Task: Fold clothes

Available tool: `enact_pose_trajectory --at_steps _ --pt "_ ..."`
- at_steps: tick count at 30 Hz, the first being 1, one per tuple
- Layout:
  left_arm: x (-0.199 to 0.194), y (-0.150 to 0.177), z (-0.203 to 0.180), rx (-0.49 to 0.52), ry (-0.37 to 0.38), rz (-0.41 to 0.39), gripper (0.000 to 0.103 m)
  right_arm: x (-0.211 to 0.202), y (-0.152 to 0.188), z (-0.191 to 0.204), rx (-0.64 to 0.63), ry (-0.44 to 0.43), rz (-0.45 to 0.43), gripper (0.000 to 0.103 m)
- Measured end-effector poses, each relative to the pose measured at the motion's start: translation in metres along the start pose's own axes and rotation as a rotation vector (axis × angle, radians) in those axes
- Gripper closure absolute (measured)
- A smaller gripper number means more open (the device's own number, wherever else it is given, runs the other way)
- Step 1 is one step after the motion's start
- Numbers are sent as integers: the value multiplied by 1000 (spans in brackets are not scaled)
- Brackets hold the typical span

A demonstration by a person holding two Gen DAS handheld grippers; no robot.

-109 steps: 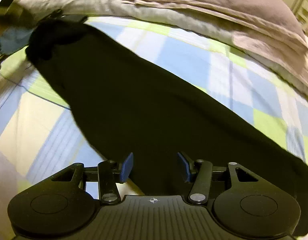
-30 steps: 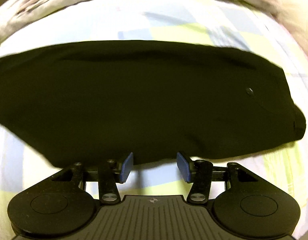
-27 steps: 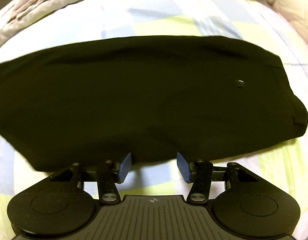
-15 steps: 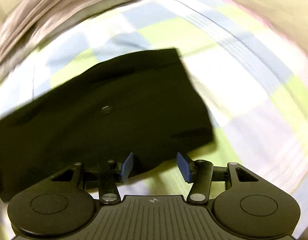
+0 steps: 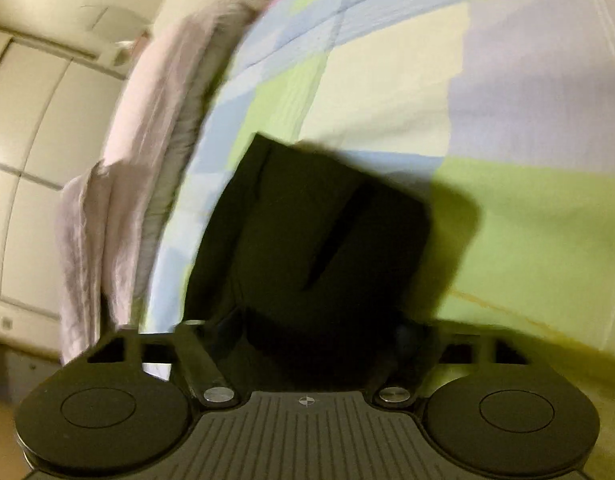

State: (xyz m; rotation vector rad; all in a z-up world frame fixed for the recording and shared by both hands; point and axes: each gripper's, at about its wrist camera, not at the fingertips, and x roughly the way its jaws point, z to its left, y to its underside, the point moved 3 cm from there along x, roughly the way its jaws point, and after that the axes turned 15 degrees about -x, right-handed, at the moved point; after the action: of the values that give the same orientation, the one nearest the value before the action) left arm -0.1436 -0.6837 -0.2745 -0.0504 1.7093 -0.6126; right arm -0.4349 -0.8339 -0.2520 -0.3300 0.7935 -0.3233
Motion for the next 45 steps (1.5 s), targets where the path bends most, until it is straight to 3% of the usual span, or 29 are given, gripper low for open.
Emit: enact_pose_trajectory --at_steps 2,7,12,15,16,17,21,25,29,35,39,42,44,45 --pt "1 -2 -3 -29 3 4 51 -2 -17 -10 65 -18 45 83" --pt "-13 -15 -23 -49 69 -24 52 -26 -80 4 -137 -9 109 86" --pt "-15 -21 -54 -62 125 -66 51 -82 -154 -32 -196 158 68 85" --pt "-14 -7 -57 -98 102 -59 51 -84 -171 -52 -244 227 140 76" --pt "-15 0 -55 -115 88 -55 51 -84 -172 -55 -264 256 158 58" --pt "-20 8 -47 -146 72 -55 51 -85 -167 -51 -304 316 158 45" --pt "-47 50 -7 -276 -23 -58 51 -99 -134 -23 -422 450 115 44" --pt "-93 116 59 -427 -175 -79 51 -94 -69 40 -637 480 116 44" --pt "-140 193 134 -581 -327 -120 51 -76 12 109 -801 358 183 44" --pt "-189 280 252 -753 -472 -166 50 -3 120 222 -1204 48 385 44" --pt "-184 308 318 -872 -432 -190 50 50 150 260 -1458 25 442 44" --pt "-177 312 341 -934 -380 -207 51 87 144 261 -1554 97 479 44" --pt "-171 314 349 -948 -360 -205 56 110 134 255 -1597 163 505 44" --pt "-168 314 352 -949 -354 -200 67 122 130 253 -1618 197 517 44"
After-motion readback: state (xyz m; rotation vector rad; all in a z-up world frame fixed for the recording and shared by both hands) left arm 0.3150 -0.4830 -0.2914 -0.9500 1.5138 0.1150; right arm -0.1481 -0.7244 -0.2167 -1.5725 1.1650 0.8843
